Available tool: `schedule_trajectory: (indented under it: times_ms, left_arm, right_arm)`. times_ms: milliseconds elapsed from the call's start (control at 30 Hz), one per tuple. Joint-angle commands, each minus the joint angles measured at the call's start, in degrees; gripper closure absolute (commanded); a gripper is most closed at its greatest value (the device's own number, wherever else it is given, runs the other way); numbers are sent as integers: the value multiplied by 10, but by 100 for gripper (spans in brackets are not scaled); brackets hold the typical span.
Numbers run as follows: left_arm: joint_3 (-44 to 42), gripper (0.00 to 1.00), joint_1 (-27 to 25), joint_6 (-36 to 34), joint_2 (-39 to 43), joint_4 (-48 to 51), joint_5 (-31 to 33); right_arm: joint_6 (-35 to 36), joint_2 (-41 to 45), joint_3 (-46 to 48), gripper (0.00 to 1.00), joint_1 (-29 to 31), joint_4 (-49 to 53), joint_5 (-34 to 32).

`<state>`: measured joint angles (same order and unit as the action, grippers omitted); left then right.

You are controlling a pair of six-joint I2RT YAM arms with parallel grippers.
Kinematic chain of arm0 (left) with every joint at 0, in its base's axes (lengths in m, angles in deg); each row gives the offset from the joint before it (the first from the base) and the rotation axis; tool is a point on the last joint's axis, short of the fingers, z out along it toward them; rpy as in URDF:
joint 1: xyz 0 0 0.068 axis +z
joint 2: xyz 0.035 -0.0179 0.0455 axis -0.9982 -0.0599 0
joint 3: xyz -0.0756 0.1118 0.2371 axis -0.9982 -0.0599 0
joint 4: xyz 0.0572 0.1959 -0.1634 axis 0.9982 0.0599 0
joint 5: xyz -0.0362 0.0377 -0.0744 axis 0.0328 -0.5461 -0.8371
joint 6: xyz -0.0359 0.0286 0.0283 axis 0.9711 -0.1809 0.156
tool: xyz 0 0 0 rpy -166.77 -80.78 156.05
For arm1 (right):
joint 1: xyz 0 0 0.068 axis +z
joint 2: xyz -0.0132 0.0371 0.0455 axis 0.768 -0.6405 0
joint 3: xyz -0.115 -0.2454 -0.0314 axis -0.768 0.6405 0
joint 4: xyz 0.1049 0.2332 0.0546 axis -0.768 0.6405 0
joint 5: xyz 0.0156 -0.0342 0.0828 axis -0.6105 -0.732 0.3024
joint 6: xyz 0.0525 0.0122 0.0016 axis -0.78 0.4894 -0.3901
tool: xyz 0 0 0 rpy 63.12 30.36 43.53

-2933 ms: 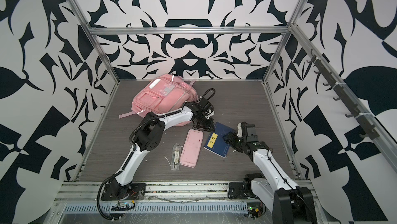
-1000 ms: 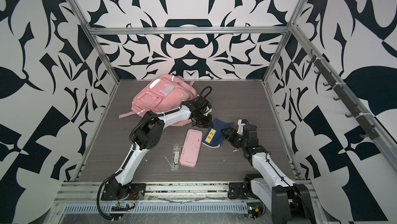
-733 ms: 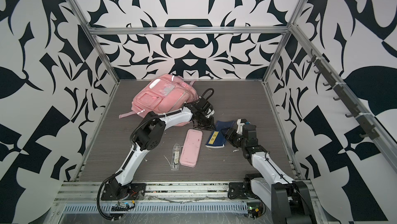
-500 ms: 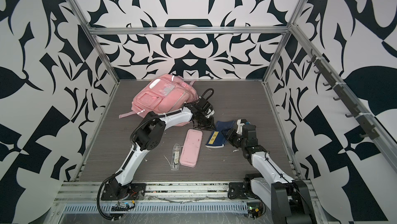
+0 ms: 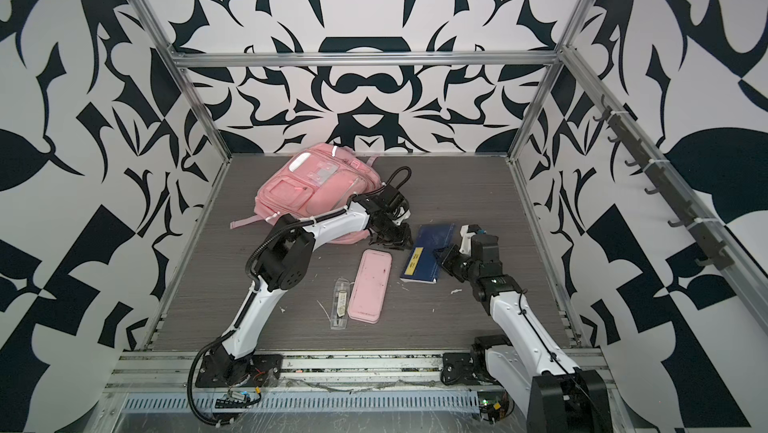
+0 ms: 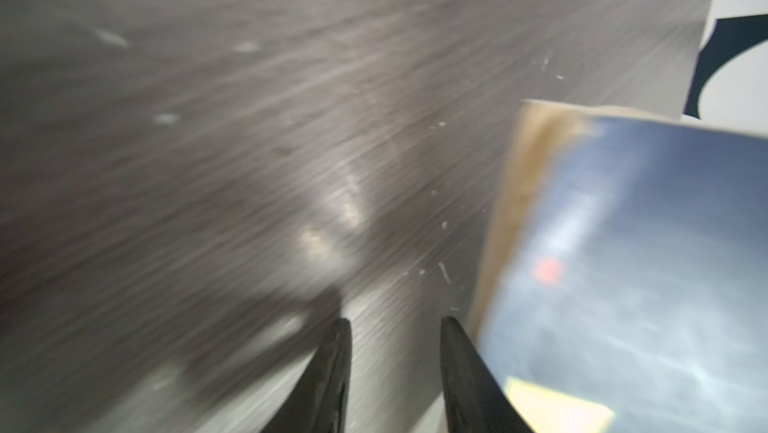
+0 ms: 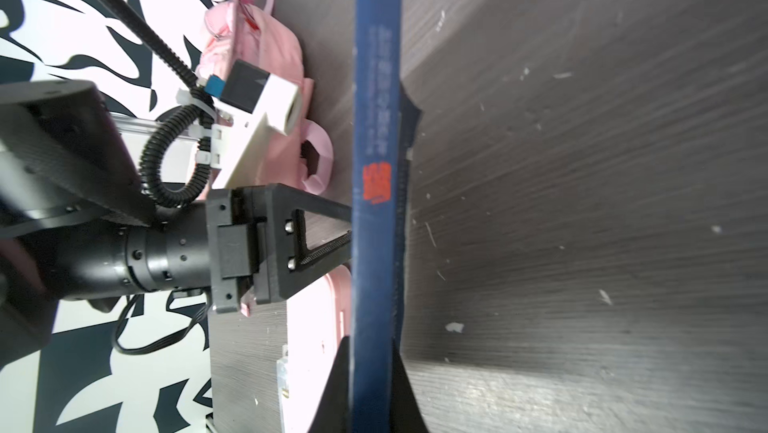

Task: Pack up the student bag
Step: 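Lift the blue book with the right gripper while left reopens the backpack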

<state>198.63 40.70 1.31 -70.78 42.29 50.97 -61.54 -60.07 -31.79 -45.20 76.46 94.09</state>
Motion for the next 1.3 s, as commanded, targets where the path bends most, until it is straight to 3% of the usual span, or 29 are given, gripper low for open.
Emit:
schedule_trajectory:
  times_ms: [0, 167, 333, 533, 733, 967, 1267]
  left_arm:
    - [30, 57, 13, -39, 48, 64, 42]
    - [32, 50, 23, -71, 99, 91, 95]
    - [33, 42, 24, -120, 142, 133, 193]
    - [26, 40, 24, -172, 150, 178, 324]
    - [-23, 41, 24, -191, 159, 173, 414]
    - [-59, 42, 25, -193, 166, 152, 458]
    - [-47, 51, 34, -197, 133, 145, 445]
  right_arm:
    - [17, 8, -44, 100, 2, 4, 1]
    - [48, 14, -92, 100, 2, 49, -18]
    - [69, 9, -133, 100, -3, 69, -28]
    - [61, -5, -141, 100, -4, 53, -20]
    - [55, 1, -122, 100, -4, 41, -13]
    - [51, 7, -99, 100, -4, 32, -2]
    - [48, 11, -86, 100, -5, 26, 1]
